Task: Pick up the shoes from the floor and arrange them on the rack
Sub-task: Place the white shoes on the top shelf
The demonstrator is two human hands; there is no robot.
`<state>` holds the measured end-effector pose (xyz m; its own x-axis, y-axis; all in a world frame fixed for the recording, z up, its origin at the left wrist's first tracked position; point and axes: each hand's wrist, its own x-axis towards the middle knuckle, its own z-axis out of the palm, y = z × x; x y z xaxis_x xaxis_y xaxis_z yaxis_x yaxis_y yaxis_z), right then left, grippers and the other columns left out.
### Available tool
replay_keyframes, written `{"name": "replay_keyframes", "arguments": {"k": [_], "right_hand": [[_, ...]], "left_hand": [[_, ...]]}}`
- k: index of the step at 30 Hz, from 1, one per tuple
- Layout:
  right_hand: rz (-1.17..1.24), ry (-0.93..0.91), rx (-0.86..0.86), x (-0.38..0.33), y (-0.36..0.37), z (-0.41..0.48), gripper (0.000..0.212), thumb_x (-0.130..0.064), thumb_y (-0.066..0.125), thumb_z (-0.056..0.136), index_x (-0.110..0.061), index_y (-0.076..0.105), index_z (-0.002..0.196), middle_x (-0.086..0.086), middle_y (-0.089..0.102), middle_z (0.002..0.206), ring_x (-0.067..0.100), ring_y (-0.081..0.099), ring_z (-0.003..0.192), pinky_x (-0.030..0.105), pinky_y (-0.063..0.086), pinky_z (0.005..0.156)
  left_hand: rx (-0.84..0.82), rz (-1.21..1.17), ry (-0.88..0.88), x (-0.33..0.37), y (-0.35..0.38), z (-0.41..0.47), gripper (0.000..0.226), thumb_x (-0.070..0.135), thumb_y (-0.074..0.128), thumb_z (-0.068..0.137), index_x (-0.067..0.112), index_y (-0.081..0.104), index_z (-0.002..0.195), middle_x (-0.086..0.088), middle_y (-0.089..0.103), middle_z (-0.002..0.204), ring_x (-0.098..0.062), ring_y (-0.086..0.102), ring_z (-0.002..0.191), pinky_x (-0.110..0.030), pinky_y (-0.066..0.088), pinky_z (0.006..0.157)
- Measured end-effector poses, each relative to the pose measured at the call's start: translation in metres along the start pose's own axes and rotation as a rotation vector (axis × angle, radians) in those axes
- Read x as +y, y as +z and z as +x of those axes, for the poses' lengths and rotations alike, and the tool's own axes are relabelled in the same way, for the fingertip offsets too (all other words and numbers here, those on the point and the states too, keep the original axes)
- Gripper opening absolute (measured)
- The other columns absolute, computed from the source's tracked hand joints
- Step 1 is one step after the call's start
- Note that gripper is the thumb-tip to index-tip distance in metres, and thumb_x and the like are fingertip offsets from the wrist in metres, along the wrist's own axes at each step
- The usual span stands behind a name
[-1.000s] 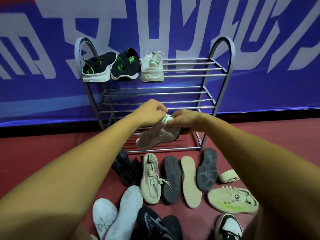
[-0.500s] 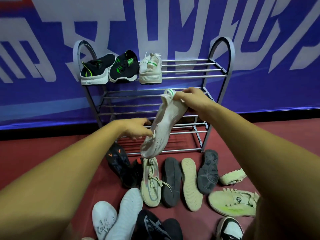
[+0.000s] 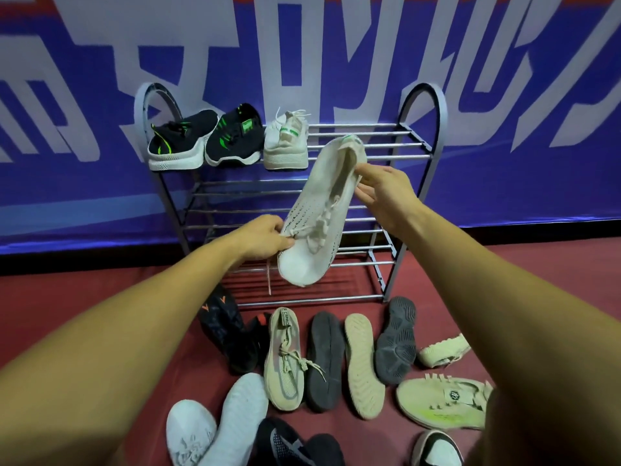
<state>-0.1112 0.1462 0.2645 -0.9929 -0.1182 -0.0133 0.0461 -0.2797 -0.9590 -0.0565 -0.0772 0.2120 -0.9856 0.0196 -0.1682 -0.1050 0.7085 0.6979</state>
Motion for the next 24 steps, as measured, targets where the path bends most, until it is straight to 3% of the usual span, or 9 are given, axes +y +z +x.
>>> {"name": "replay_keyframes", "arguments": {"k": [3,6,8,10,14,17,19,22,24], "right_hand": [[0.01,-0.009,0.024,0.001,-0.007,0.0,0.034,-0.008,0.06,0.095,0.004,0.052,0.126,0.019,0.069,0.114,0.025,0.071,0.102,0.034,0.054,0.096],[-0.098,0.042,-0.001,0.003,-0.008,-0.003,0.029,-0.018,0.055,0.098,0.002,0.06,0.118,0.019,0.069,0.101,0.026,0.066,0.084,0.032,0.053,0.069],[-0.178,0.071,0.021,0.002,-0.004,-0.005,0.037,-0.029,0.057,0.097,0.003,0.065,0.115,0.018,0.07,0.095,0.023,0.064,0.081,0.027,0.05,0.06],[-0.216,0.058,0.026,-0.001,-0.001,-0.008,0.032,-0.031,0.06,0.096,-0.004,0.066,0.111,0.005,0.069,0.083,0.012,0.063,0.067,0.021,0.048,0.05],[-0.379,-0.03,-0.013,0.002,-0.006,-0.007,0.031,-0.034,0.063,0.091,-0.021,0.065,0.119,-0.003,0.07,0.094,0.006,0.056,0.065,0.024,0.041,0.059],[-0.366,-0.003,0.043,0.005,-0.004,-0.003,0.051,-0.034,0.069,0.085,-0.012,0.052,0.128,0.0,0.063,0.091,0.008,0.051,0.062,0.027,0.038,0.058],[-0.272,-0.002,0.042,0.003,-0.005,-0.001,0.059,-0.038,0.073,0.081,-0.009,0.052,0.128,0.001,0.064,0.093,0.008,0.05,0.061,0.028,0.038,0.06],[-0.216,0.0,-0.011,0.0,-0.009,0.0,0.04,-0.04,0.074,0.084,-0.013,0.066,0.113,-0.001,0.068,0.095,0.01,0.052,0.074,0.028,0.04,0.069],[-0.122,0.03,0.029,0.0,-0.01,0.002,0.033,-0.031,0.071,0.088,-0.013,0.066,0.115,0.0,0.07,0.099,0.012,0.056,0.081,0.029,0.04,0.072]], "left_hand": [[0.048,-0.063,0.043,0.014,0.001,0.003,0.018,0.024,0.066,0.09,0.009,0.07,0.098,-0.009,0.073,0.101,-0.028,0.068,0.097,-0.044,0.051,0.091],[0.129,-0.208,0.053,0.037,0.007,0.006,0.023,0.025,0.065,0.091,0.002,0.068,0.088,-0.006,0.062,0.078,-0.021,0.055,0.073,-0.034,0.044,0.07],[0.178,-0.402,0.038,0.051,0.011,0.012,0.029,0.028,0.065,0.09,-0.001,0.068,0.085,-0.006,0.06,0.072,-0.019,0.053,0.07,-0.035,0.047,0.069],[0.231,-0.539,0.019,0.065,0.013,0.014,0.025,0.024,0.06,0.095,0.003,0.07,0.086,-0.005,0.063,0.071,-0.015,0.054,0.066,-0.027,0.045,0.065],[0.31,-0.705,-0.011,0.077,0.015,0.022,0.03,0.027,0.056,0.1,0.001,0.07,0.098,-0.006,0.068,0.079,-0.012,0.059,0.067,-0.023,0.042,0.059],[0.317,-0.852,-0.035,0.086,0.011,0.028,0.023,0.028,0.06,0.098,0.008,0.069,0.091,-0.002,0.066,0.071,-0.003,0.057,0.051,-0.017,0.038,0.045],[0.283,-0.949,-0.062,0.09,0.008,0.029,0.017,0.027,0.065,0.095,0.012,0.068,0.088,-0.002,0.066,0.071,-0.004,0.056,0.053,-0.017,0.035,0.045],[0.209,-1.027,-0.081,0.092,0.003,0.028,0.011,0.023,0.072,0.089,0.015,0.069,0.095,0.001,0.069,0.078,-0.006,0.06,0.066,-0.02,0.034,0.05],[0.188,-1.062,-0.072,0.095,0.006,0.027,0.01,0.016,0.076,0.084,0.013,0.069,0.091,-0.001,0.069,0.08,-0.007,0.061,0.071,-0.02,0.033,0.052]]}}
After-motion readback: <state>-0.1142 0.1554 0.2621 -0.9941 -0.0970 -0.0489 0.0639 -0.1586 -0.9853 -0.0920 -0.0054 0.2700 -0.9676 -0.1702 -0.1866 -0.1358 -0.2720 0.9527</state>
